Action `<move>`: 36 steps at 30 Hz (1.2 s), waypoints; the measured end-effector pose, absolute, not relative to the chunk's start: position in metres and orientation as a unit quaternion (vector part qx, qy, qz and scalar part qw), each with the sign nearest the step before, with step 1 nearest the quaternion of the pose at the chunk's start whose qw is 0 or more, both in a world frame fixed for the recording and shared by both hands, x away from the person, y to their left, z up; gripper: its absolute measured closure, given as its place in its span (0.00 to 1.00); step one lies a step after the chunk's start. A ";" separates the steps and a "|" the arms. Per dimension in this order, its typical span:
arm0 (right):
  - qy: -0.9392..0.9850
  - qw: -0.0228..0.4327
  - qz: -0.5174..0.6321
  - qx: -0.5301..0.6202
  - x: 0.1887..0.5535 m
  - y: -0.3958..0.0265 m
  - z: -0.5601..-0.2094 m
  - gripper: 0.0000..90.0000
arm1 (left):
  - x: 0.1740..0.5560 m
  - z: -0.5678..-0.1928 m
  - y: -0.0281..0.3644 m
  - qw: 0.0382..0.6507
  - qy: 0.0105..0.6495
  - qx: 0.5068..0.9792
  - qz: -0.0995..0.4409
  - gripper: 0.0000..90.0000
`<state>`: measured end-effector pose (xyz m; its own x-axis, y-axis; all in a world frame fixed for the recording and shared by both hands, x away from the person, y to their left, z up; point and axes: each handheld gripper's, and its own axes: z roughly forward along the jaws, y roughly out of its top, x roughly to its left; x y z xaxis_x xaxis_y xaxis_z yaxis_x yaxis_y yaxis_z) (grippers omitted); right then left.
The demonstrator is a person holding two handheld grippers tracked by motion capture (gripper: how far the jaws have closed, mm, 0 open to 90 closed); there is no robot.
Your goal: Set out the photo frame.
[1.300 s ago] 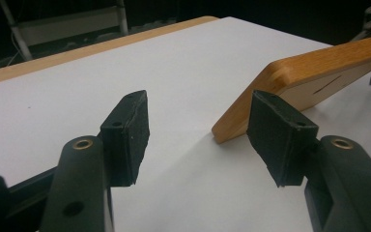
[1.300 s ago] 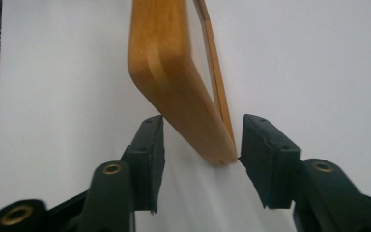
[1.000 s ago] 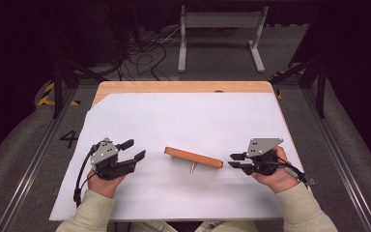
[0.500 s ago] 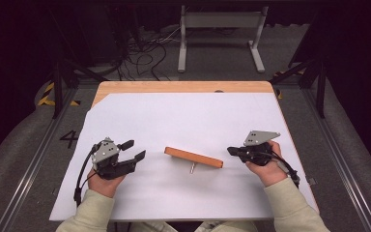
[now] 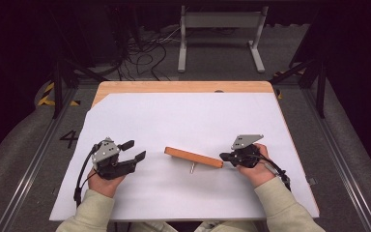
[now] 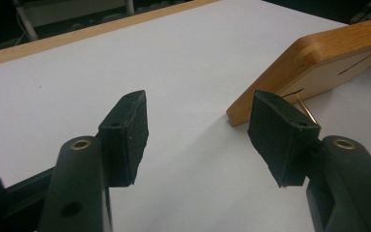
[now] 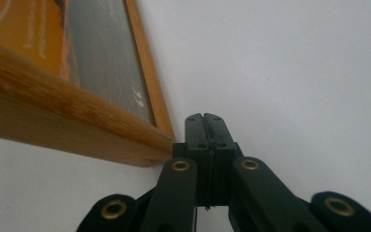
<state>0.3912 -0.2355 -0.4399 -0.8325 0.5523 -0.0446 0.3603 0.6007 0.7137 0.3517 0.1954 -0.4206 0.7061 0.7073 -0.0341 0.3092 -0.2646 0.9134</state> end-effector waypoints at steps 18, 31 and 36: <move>0.907 0.124 0.339 0.215 0.378 -0.227 -0.442 1.00 | 0.353 -0.420 0.197 0.510 0.337 0.769 0.187 0.44; 0.922 0.097 0.333 0.171 0.356 -0.216 -0.438 1.00 | 0.353 -0.420 0.197 0.509 0.338 0.769 0.187 0.44; 0.928 0.084 0.333 0.148 0.346 -0.205 -0.434 1.00 | 0.353 -0.420 0.197 0.509 0.338 0.769 0.186 0.44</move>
